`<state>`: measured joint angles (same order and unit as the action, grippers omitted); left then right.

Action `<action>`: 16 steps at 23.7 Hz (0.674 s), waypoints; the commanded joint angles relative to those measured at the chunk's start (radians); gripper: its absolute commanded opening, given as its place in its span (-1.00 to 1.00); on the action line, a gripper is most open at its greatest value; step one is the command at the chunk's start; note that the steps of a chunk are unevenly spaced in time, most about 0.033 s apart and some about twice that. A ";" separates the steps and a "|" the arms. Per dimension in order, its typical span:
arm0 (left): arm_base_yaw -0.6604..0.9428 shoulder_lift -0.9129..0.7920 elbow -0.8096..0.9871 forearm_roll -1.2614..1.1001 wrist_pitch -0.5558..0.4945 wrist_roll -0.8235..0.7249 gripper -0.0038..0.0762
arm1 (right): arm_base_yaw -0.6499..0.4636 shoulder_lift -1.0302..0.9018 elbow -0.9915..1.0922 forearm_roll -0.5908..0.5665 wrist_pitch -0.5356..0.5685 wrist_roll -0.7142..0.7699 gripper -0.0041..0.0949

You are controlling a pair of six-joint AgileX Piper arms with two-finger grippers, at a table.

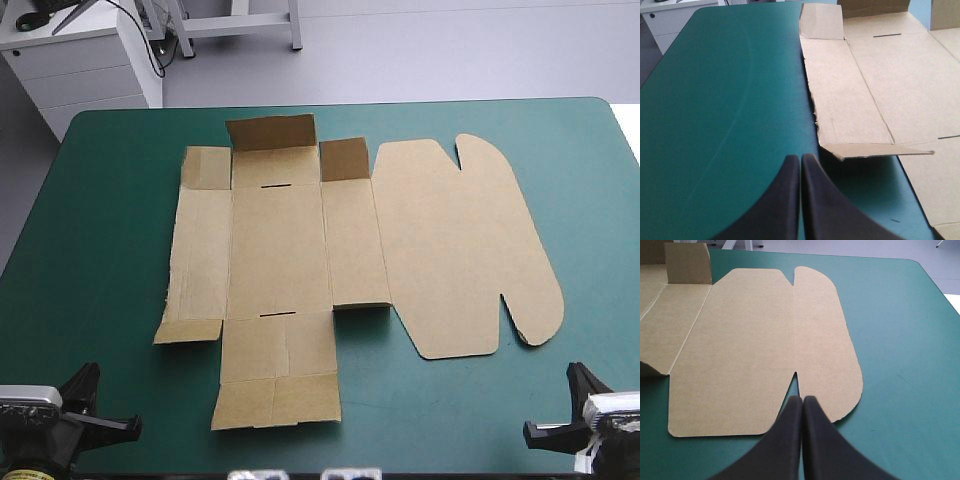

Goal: Fold the box

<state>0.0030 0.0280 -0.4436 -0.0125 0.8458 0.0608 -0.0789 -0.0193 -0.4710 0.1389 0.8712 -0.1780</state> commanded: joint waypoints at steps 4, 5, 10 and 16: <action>-0.004 0.016 -0.022 -0.005 -0.071 -0.001 -0.92 | -0.002 -0.015 -0.019 0.005 -0.081 0.000 -0.96; -0.004 0.016 -0.022 -0.005 -0.071 -0.001 -0.92 | -0.002 -0.015 -0.019 0.005 -0.081 0.000 -0.96; -0.004 0.016 -0.022 -0.005 -0.071 -0.001 -0.92 | -0.002 -0.015 -0.019 0.005 -0.081 0.000 -0.96; -0.004 0.024 -0.022 -0.008 -0.152 -0.001 -0.92 | -0.002 -0.015 -0.019 0.005 -0.081 0.000 -0.96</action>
<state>0.0030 0.0280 -0.4436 -0.0136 0.8256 0.0608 -0.0789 -0.0193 -0.4710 0.1389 0.8712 -0.1780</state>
